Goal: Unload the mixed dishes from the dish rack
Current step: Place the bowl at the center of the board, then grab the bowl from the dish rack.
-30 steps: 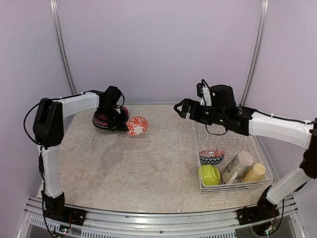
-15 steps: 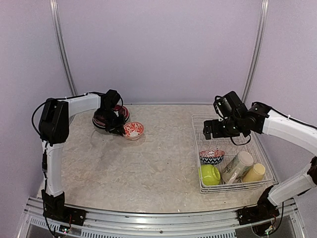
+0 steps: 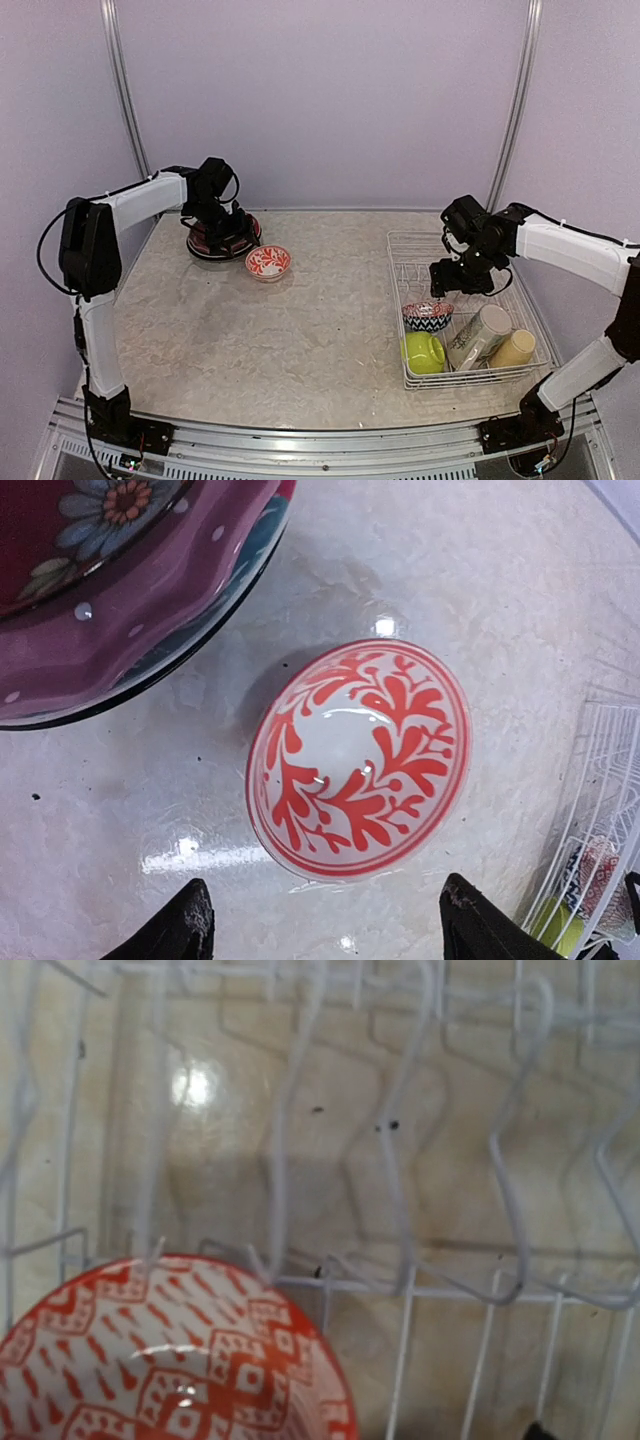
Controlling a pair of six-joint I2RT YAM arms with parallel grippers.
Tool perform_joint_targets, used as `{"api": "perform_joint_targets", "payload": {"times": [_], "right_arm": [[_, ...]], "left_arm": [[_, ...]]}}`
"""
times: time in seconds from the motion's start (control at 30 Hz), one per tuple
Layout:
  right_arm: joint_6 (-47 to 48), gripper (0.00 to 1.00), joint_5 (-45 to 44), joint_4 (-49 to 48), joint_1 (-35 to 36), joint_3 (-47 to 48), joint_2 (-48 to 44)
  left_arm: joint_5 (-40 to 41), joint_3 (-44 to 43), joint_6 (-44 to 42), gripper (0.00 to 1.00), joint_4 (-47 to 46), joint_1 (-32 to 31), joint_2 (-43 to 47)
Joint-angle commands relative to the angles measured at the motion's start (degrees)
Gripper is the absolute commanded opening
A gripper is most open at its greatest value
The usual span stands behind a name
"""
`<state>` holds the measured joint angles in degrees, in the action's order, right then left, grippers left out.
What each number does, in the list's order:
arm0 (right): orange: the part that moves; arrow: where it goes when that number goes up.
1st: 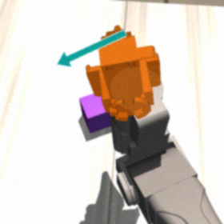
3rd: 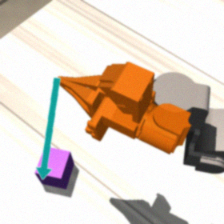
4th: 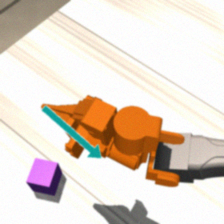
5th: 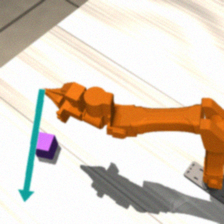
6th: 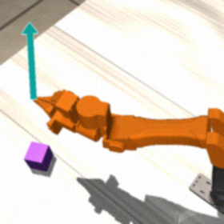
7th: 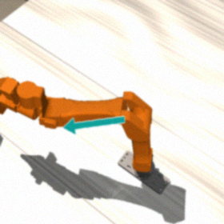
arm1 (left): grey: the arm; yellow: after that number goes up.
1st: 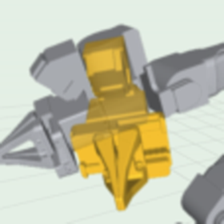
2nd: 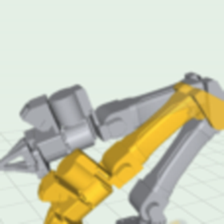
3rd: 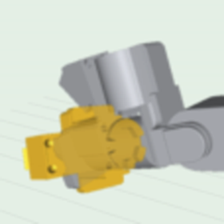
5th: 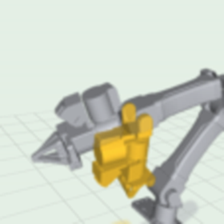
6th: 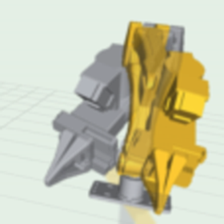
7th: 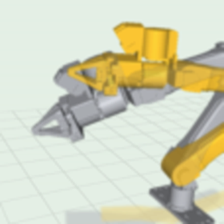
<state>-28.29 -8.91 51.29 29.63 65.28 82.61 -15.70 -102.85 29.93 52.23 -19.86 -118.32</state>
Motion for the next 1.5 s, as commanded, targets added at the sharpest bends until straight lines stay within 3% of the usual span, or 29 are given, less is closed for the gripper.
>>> {"api": "perform_joint_targets", "payload": {"times": [0.0, 0.23, 0.43, 0.77, 1.0, 1.47], "right_arm": [[1.95, 0.80, 8.19, 2.55, -3.58, 2.01, 3.47], [2.90, 0.61, 13.39, 10.66, -5.15, 8.55, 13.05], [2.82, 0.52, 14.76, 17.63, -5.28, 13.78, 19.77], [1.51, 0.28, 17.08, 21.07, -5.28, 14.26, 22.85], [0.50, 0.02, 14.37, 23.03, -5.24, 16.12, 20.72], [0.85, 0.00, 13.55, 24.22, -5.28, 16.99, 12.59]], "left_arm": [[-2.69, -4.67, -0.43, 0.76, 1.53, -0.97, 10.46], [-2.28, -2.91, -4.40, 0.80, -0.65, -4.83, 19.80], [-1.14, 4.71, -5.93, 0.81, -4.12, -5.10, 25.39], [-3.96, 7.77, -5.19, 0.82, -6.32, -4.57, 28.93], [-5.60, 8.43, -4.64, 0.83, -7.14, -3.40, 29.68], [-7.82, 8.87, -4.46, 0.85, -7.49, -2.54, 26.65]]}}
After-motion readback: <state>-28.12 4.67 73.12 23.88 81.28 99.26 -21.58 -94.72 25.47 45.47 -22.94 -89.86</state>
